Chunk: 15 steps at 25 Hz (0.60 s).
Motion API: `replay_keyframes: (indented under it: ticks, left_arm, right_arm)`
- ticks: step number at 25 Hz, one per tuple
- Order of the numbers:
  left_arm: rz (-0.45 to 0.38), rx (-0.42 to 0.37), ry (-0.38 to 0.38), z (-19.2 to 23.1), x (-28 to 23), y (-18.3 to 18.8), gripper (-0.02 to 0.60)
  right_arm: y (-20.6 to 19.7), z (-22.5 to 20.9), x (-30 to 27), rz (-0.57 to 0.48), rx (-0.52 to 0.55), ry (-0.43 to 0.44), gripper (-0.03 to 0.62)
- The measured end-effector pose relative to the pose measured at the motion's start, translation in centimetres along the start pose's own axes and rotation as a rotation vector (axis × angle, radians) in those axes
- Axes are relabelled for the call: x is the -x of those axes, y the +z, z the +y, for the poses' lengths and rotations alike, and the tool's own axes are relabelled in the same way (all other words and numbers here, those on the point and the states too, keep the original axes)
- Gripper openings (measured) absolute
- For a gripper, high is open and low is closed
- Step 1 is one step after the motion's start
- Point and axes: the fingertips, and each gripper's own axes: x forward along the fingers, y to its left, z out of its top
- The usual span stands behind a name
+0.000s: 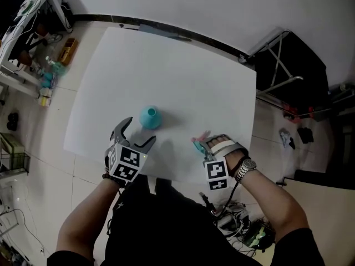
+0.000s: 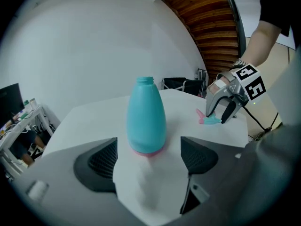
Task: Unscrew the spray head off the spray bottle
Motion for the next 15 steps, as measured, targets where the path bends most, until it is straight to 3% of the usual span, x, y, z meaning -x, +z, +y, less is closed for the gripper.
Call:
replay_keyframes:
  ticks: [7, 15]
  left_arm:
    - [0.001, -0.001, -0.001, -0.2, 0.0, -0.1, 0.443]
    - [-0.006, -0.005, 0.002, -0.6, 0.1, 0.1, 0.443]
  right_arm:
    - [-0.1, -0.4, -0.3, -0.041, -0.066, 0.068, 0.281]
    - [0.0, -1.4, 0.3, -0.116, -0.202, 0.057, 0.232]
